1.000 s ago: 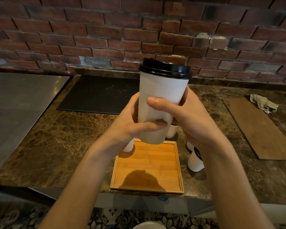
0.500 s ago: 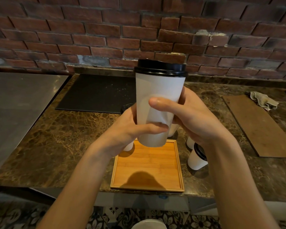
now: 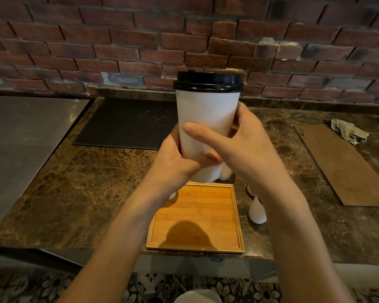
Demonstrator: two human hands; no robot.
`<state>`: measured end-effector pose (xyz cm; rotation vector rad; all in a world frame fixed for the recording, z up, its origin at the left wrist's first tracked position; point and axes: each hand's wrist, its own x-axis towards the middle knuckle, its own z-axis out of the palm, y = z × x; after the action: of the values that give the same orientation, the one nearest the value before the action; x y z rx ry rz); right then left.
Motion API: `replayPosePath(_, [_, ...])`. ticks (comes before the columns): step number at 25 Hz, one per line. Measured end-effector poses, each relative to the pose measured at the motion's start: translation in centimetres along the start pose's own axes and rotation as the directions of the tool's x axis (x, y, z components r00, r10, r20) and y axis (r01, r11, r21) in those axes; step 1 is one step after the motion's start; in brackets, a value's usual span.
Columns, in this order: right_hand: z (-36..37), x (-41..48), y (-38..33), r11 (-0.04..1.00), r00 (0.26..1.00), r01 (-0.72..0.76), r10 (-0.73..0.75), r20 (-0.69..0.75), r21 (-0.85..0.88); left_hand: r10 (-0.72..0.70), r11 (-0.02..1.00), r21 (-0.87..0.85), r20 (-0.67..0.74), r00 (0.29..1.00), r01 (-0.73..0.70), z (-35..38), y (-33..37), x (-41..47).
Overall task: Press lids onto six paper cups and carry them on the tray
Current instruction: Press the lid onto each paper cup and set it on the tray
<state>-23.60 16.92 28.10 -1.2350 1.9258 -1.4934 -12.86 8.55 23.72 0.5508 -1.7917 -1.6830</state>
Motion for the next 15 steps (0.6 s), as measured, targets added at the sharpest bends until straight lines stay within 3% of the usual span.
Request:
replayPosePath(9, [-0.2, -0.1, 0.0, 1.0, 0.999, 0.026, -0.026, -0.033, 0.012, 0.002, 0.999, 0.032, 0.044, 0.999, -0.004, -0.4, 0.2, 0.0])
replayPosePath(15, [-0.6, -0.3, -0.2, 0.994, 0.998, 0.051, -0.054, 0.027, 0.098, -0.002, 1.0, -0.015, 0.156, 0.988, 0.004, -1.1, 0.4, -0.1])
